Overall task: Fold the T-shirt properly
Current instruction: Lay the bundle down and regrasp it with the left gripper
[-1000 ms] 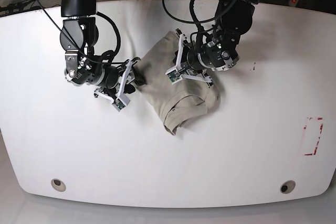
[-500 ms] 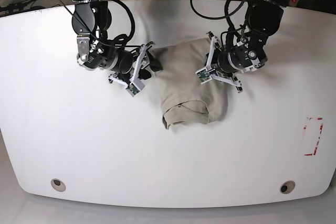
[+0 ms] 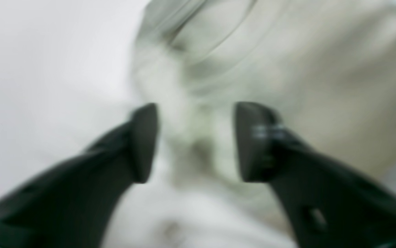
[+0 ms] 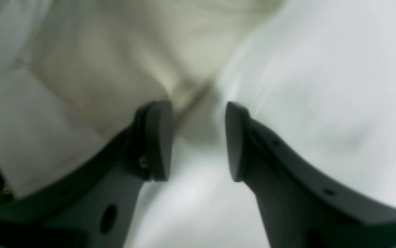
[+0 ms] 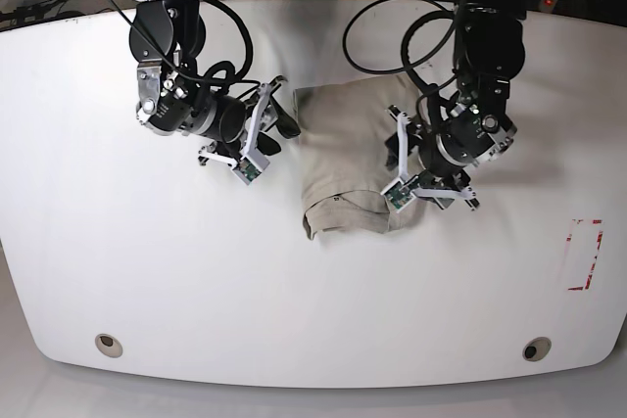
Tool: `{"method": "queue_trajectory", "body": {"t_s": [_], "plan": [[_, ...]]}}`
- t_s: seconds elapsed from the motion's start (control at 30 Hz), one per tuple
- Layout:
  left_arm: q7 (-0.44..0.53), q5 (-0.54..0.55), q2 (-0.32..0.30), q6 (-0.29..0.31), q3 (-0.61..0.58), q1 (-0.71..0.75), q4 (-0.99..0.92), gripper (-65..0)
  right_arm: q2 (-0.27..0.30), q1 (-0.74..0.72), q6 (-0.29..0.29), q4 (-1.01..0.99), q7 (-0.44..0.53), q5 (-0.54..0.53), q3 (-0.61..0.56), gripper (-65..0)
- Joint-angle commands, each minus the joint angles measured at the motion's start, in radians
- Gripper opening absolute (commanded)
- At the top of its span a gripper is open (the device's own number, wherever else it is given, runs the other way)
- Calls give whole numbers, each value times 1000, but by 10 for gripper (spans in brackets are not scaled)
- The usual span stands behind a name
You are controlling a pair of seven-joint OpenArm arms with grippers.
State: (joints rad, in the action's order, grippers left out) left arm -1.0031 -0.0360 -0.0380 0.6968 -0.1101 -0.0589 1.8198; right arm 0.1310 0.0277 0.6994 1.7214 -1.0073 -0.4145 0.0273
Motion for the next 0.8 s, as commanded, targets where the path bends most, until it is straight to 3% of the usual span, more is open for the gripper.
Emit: {"method": "queue_trajectory", "body": {"t_s": [0.0, 0.17, 0.3, 0.4, 0.63, 0.77], "plan": [[54, 14, 51, -29, -12, -12, 16, -235, 11, -18, -1, 19, 17, -10, 6, -419], [183, 14, 123, -291, -81, 8, -51, -203, 6, -19, -1, 4, 18, -8, 64, -419], [316, 14, 138, -533, -148, 40, -102, -199, 6, -38, -1, -42, 18, -10, 118, -419], [418, -18, 142, -650, -162, 69, -144, -197, 6, -50, -1, -59, 18, -10, 136, -419], [616, -164, 160, -708, -242, 144, -311, -196, 12, -64, -1, -59, 17, -8, 138, -419], [703, -175, 140, -745, -242, 147, -496, -174, 6, -67, -1, -59, 17, -8, 138, -419]]}}
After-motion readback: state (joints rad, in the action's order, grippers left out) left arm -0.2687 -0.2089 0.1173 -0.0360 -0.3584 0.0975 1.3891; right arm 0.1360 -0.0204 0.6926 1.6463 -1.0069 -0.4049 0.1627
